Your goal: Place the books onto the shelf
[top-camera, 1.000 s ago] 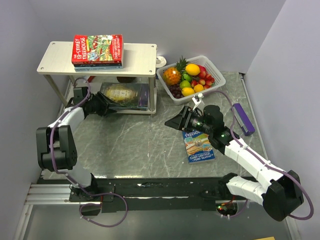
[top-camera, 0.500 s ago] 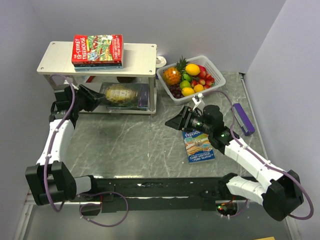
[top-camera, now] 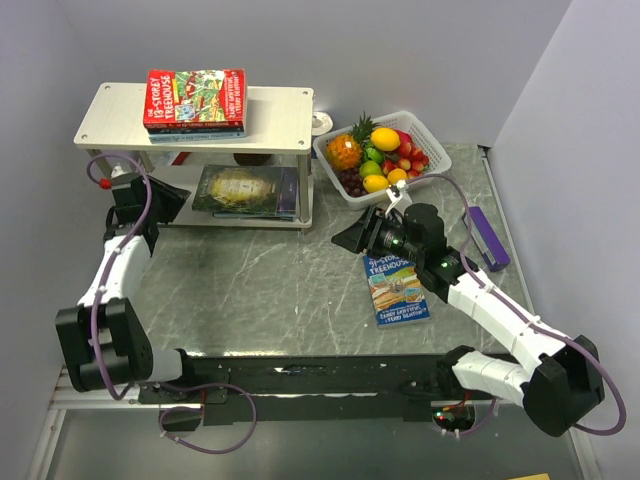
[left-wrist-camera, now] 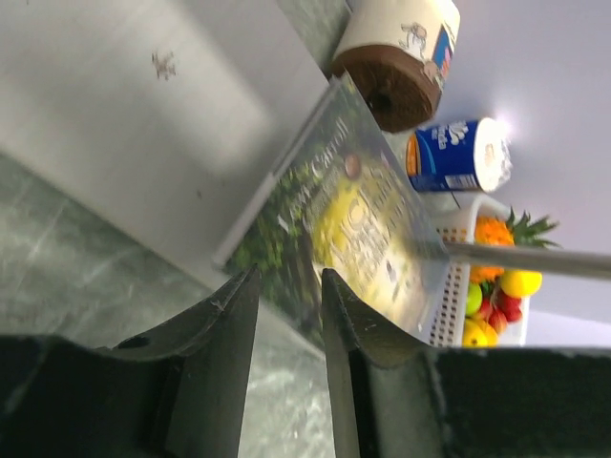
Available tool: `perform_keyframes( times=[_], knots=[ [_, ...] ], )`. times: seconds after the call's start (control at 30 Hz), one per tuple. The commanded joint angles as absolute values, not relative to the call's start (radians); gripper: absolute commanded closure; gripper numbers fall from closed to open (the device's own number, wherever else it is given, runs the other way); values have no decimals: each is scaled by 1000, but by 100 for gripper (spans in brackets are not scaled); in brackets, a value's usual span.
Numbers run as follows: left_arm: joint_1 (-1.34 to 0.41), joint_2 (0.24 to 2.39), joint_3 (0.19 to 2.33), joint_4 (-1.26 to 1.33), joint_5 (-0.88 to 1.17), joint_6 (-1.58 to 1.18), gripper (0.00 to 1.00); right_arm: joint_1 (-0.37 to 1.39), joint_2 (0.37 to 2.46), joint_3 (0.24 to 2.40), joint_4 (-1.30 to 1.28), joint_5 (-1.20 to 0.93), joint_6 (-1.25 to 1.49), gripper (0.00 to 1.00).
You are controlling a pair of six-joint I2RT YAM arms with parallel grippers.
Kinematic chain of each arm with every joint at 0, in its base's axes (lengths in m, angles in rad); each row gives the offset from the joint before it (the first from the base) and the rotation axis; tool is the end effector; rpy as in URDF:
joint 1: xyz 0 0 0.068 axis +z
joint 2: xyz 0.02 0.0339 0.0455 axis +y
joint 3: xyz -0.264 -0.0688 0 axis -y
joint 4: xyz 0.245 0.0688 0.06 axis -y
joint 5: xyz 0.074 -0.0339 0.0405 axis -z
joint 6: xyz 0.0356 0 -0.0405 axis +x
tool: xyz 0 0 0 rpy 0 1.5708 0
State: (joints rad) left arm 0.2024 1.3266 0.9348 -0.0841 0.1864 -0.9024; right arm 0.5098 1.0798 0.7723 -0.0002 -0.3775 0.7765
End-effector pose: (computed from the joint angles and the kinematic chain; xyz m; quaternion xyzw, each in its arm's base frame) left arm 0.2975 0.0543 0.2816 -0.4049 0.7491 -0.2524 0.4596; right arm 0.2112 0.1331 0.2969 -0.0044 0.8005 0.4690 0.3732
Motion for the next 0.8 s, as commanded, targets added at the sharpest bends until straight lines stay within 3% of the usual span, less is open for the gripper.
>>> perform_keyframes(
  times=[0.0,0.77],
  knots=[
    [207,1397,974,57,159,-887,62,503,1080,801,20,-350,752,36],
    [193,1569,966,201,256,-962,65,483,1151,822,29,-387,753,36]
  ],
)
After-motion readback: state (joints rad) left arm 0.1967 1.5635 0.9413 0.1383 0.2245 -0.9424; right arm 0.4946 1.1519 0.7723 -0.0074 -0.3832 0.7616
